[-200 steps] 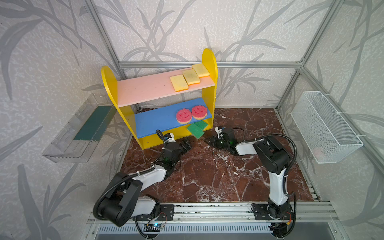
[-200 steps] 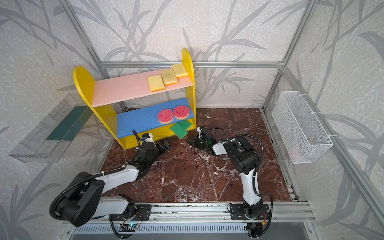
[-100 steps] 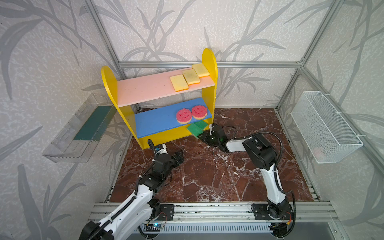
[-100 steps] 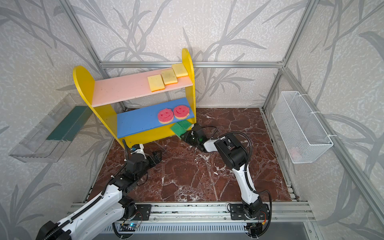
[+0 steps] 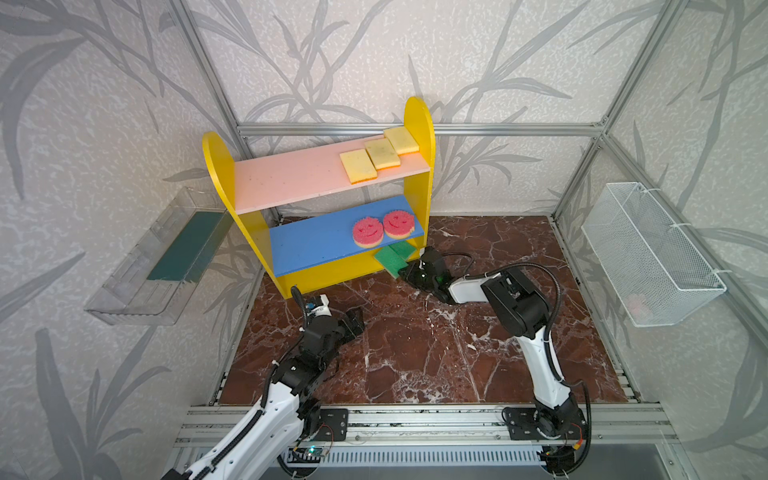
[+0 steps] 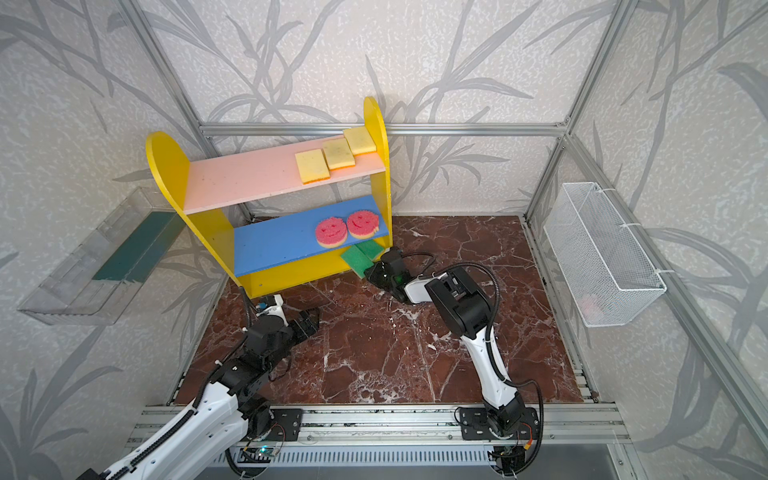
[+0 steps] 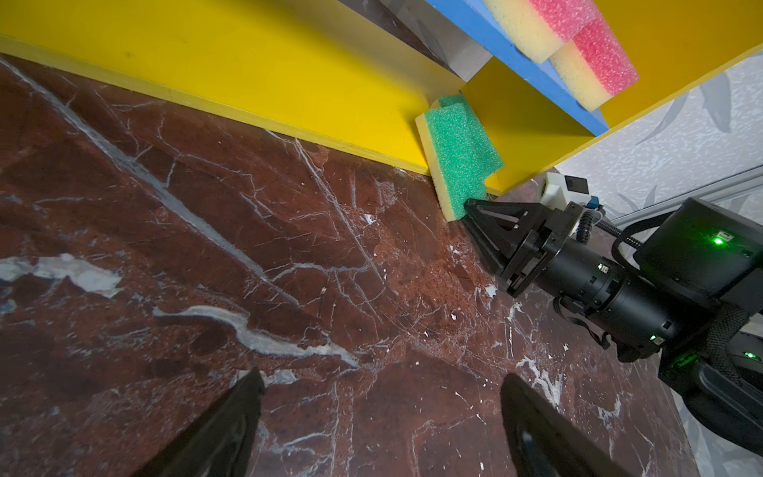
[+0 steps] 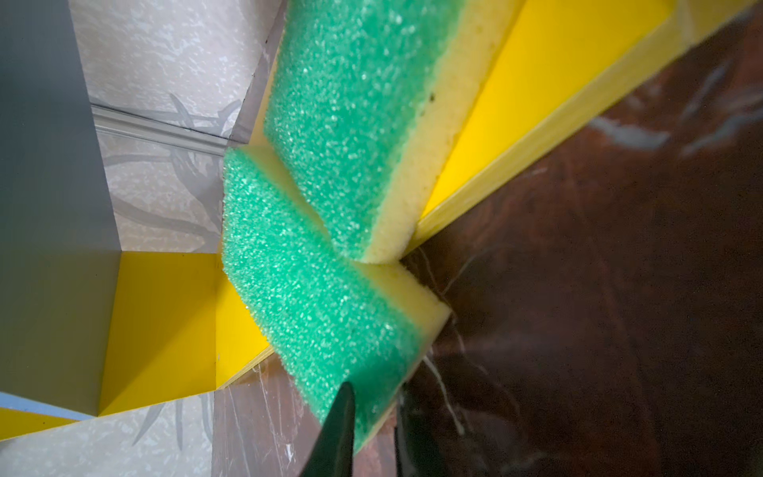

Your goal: Place and organize the cleaning sponges onto the shelf

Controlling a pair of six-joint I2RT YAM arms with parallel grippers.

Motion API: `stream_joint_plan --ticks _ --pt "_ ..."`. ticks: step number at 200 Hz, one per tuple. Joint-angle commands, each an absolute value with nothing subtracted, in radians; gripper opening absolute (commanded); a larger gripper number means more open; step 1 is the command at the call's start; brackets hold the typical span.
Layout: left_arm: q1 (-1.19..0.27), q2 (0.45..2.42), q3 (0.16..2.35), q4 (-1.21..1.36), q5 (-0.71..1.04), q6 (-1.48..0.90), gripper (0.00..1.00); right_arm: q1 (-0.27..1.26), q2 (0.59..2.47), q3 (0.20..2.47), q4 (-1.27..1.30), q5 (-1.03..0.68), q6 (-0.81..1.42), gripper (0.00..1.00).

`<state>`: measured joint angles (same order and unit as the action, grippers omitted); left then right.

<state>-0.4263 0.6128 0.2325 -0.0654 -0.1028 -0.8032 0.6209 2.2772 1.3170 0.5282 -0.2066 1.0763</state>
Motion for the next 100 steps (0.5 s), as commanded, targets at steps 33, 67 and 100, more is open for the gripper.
stream_joint_plan --ticks 33,67,100 --pt "-0.422 0.554 0.231 -0.145 -0.128 -0.785 0.92 0.624 2.341 1.350 0.447 -0.180 1.071 0.03" --pt "-0.423 0.540 0.233 -0.166 -0.131 -0.787 0.91 0.624 2.353 1.355 0.497 -0.214 1.065 0.00" --pt "-0.422 0.535 0.232 -0.170 -0.128 -0.795 0.91 0.626 2.325 1.336 0.544 -0.240 1.038 0.00"
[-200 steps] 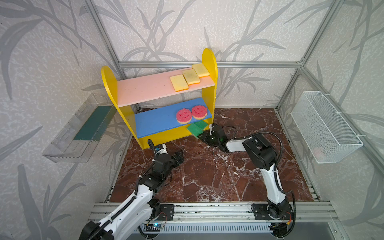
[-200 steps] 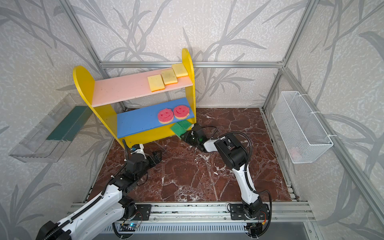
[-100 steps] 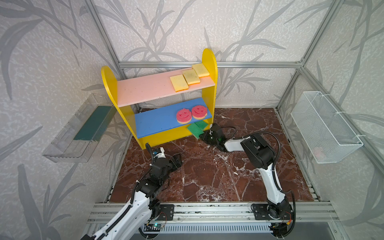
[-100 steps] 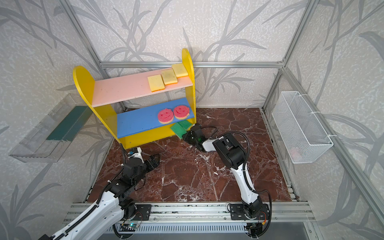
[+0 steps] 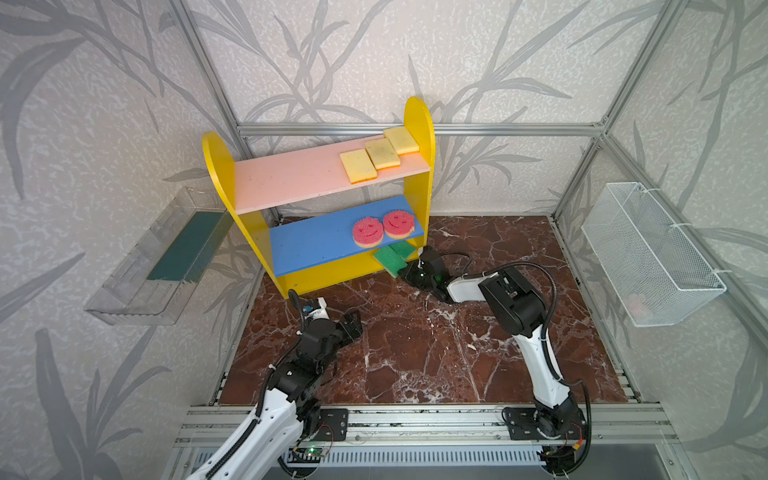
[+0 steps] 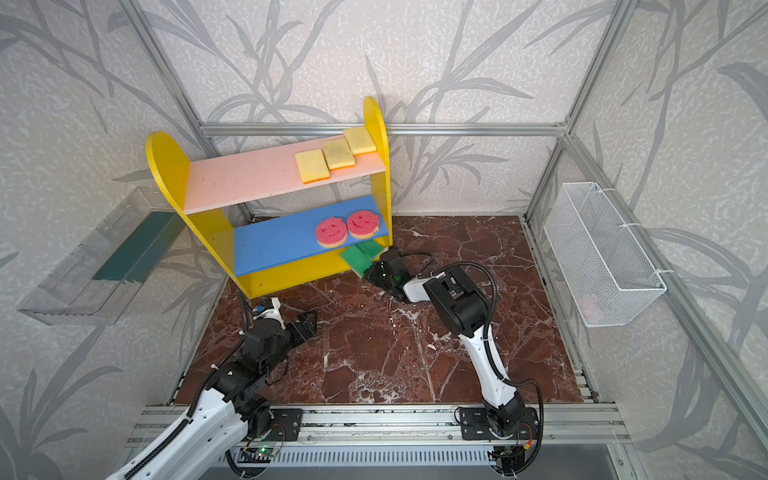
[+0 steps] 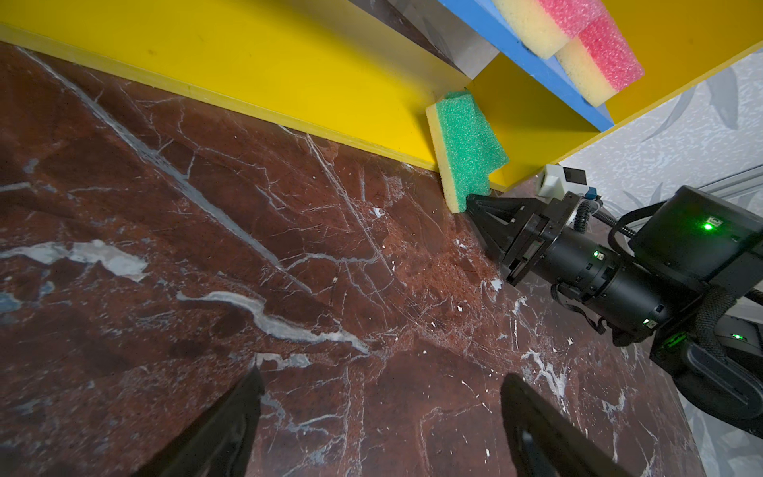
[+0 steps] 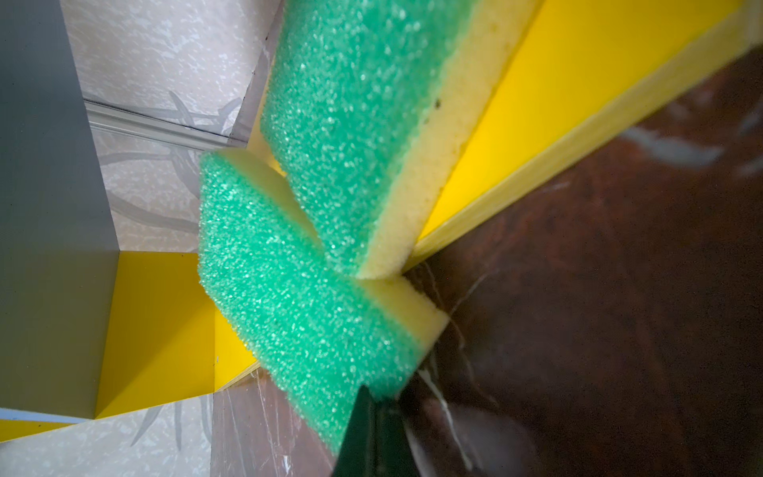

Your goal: Place and organize the cleaning sponges onto the shelf

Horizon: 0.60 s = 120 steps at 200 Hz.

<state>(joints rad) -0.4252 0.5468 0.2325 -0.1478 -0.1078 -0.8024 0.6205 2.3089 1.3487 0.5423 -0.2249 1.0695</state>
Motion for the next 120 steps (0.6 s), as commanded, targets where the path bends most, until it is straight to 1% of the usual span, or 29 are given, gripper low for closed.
stream_joint_plan --ticks 1,61,120 --pt "-0.422 0.535 0.232 -0.171 -0.129 -0.795 0.92 0.626 2.324 1.335 0.546 -0.241 1.037 0.00" --pt "-0.422 0.529 0.235 -0.169 -0.126 -0.797 0.92 0.641 2.259 1.295 0.570 -0.268 0.962 0.00" --pt "-0.422 0.522 0.235 -0.176 -0.127 -0.798 0.91 0.663 2.256 1.298 0.567 -0.262 0.966 0.00"
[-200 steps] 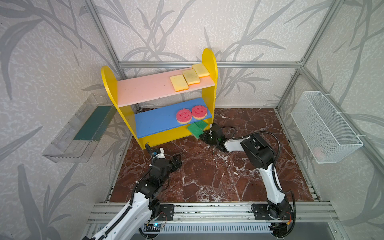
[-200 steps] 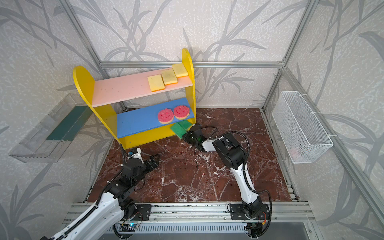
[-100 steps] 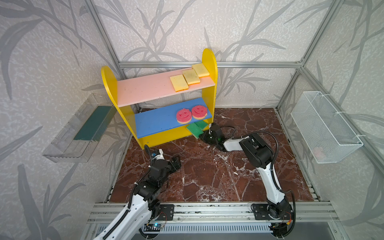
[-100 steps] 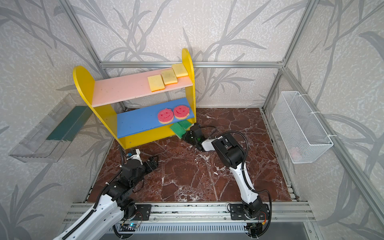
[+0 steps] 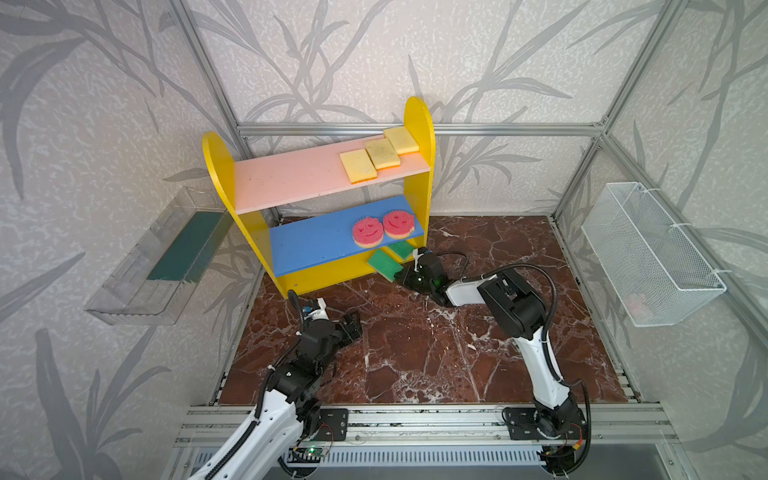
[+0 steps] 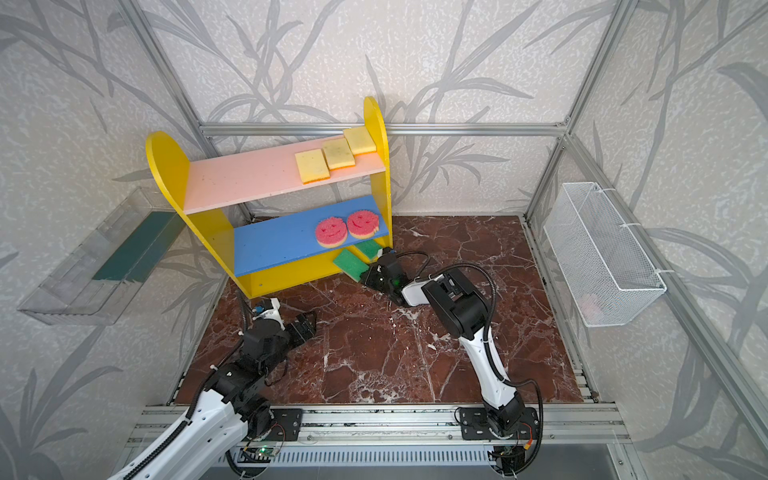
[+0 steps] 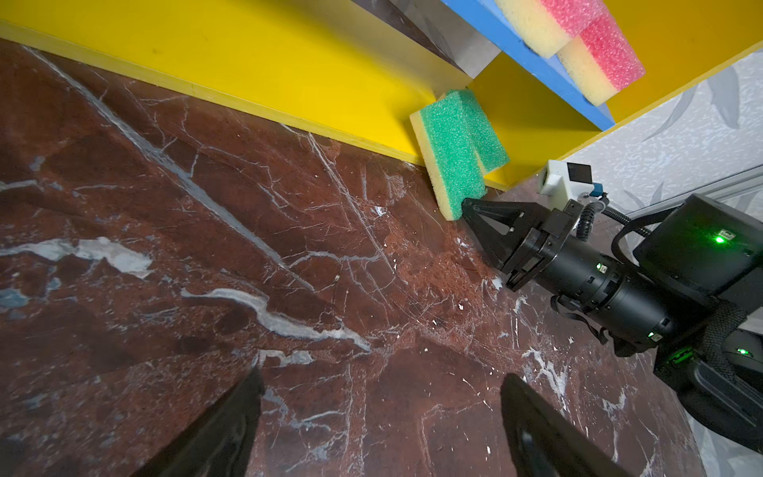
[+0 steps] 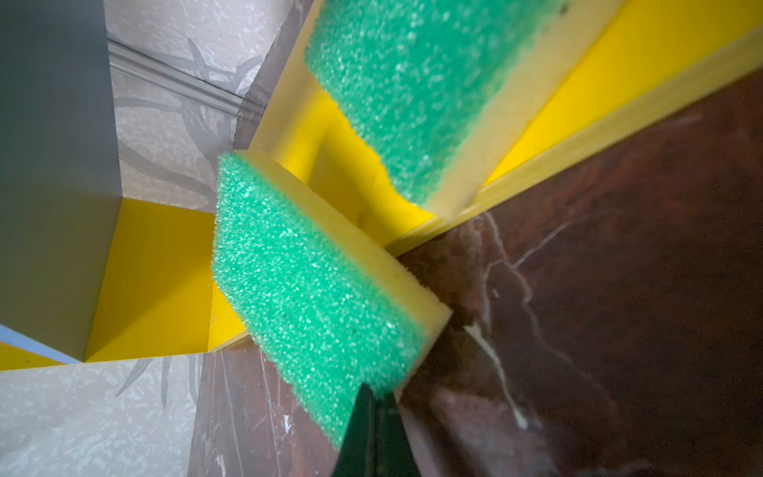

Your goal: Place and organize the cleaning sponges onto the shelf

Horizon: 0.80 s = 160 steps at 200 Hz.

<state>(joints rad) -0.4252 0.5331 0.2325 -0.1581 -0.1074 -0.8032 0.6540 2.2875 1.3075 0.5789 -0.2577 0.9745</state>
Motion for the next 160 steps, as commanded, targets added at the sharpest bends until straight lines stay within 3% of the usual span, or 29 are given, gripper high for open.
stream_joint_plan --ticks 1,113,128,160 --pt "-0.423 0.522 0.235 -0.176 -0.127 -0.798 0.91 0.663 2.257 1.298 0.567 -0.261 0.968 0.00" --pt "-0.422 0.546 0.245 -0.166 -0.130 -0.775 0.91 0.628 2.302 1.398 0.519 -0.219 1.012 0.00" --pt "-0.422 0.559 0.248 -0.160 -0.127 -0.773 0.92 0.626 2.307 1.406 0.518 -0.219 1.012 0.06" --pt "-0.421 0.583 0.247 -0.142 -0.126 -0.775 0.91 0.624 2.307 1.410 0.517 -0.223 1.009 0.36"
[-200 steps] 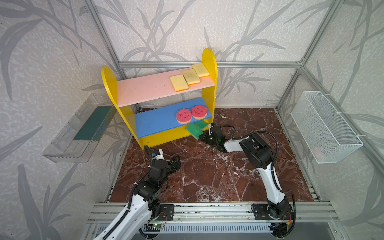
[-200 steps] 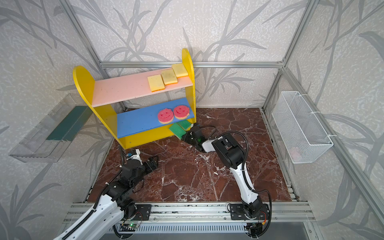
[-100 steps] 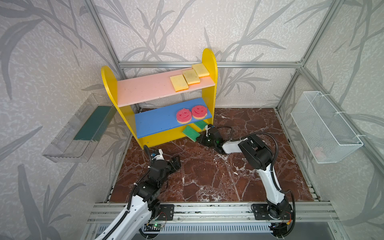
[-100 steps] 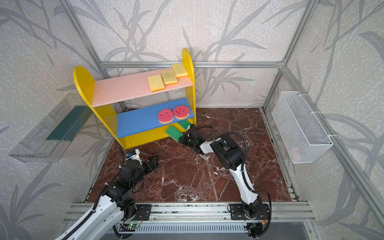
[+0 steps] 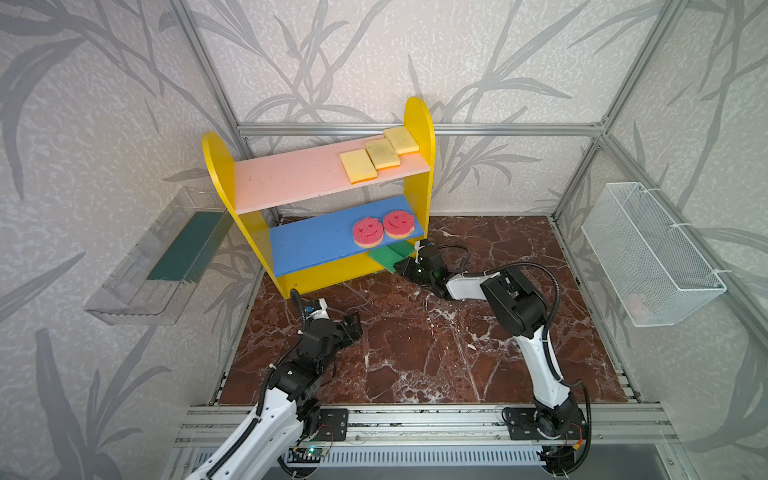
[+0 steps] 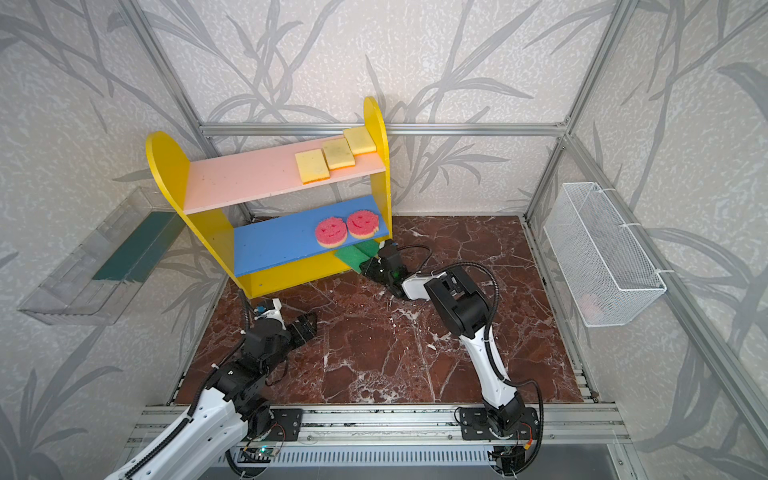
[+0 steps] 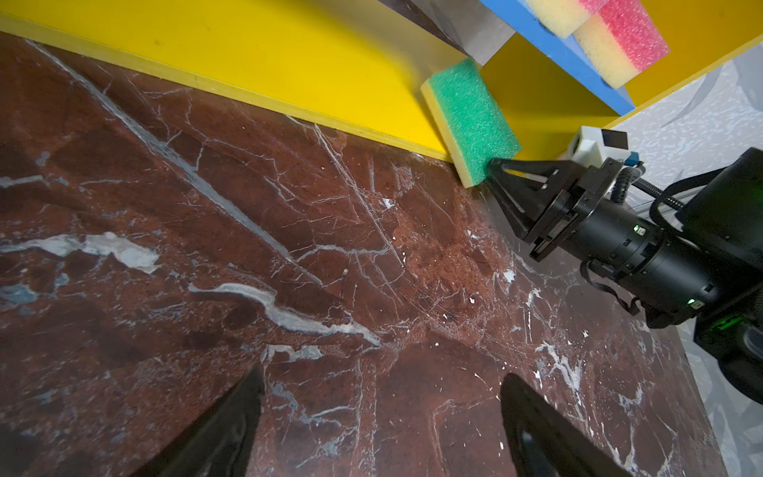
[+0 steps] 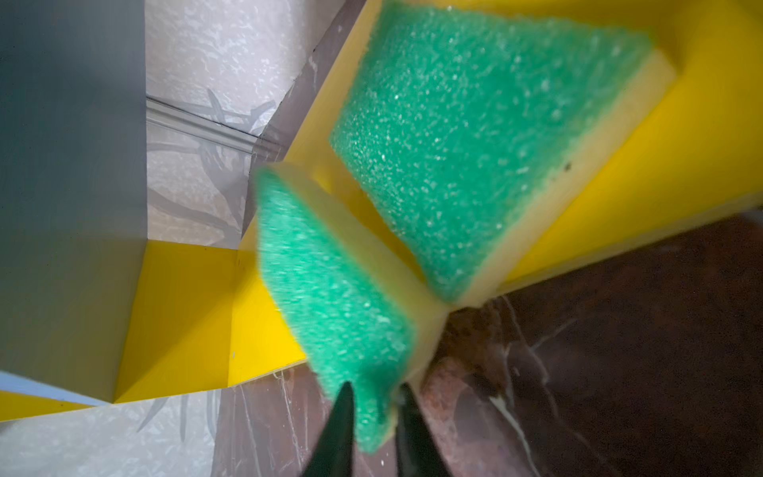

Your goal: Place and organize the cleaning sponges onto the shelf

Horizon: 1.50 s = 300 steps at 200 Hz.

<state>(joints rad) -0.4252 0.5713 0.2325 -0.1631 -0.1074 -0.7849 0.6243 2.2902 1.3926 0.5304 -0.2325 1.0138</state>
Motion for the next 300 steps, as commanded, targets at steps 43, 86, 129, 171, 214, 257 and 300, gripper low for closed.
stream_joint_plan --ticks 43,86,129,171,214,257,300 --pt "-0.420 0.605 0.247 -0.123 -0.121 -0.793 0.91 0.622 2.288 1.374 0.549 -0.235 1.011 0.46" --pt "-0.416 0.684 0.253 -0.048 -0.111 -0.826 0.83 0.619 2.229 1.285 0.606 -0.264 1.004 0.56" --pt "-0.395 0.854 0.271 0.112 -0.072 -0.878 0.58 0.612 2.132 1.215 0.578 -0.332 0.913 0.86" --pt "-0.386 1.037 0.272 0.373 -0.092 -0.906 0.18 0.581 2.002 1.066 0.579 -0.397 0.866 0.89" --pt "-0.380 1.318 0.298 0.735 -0.044 -0.933 0.07 0.496 1.790 0.843 0.562 -0.461 0.824 0.89" --pt "-0.363 1.638 0.339 1.145 0.028 -0.955 0.07 0.485 1.483 0.719 0.274 -0.437 0.609 0.92" --pt "-0.330 1.869 0.425 1.378 0.084 -1.017 0.06 0.480 1.282 0.612 0.150 -0.371 0.529 0.95"
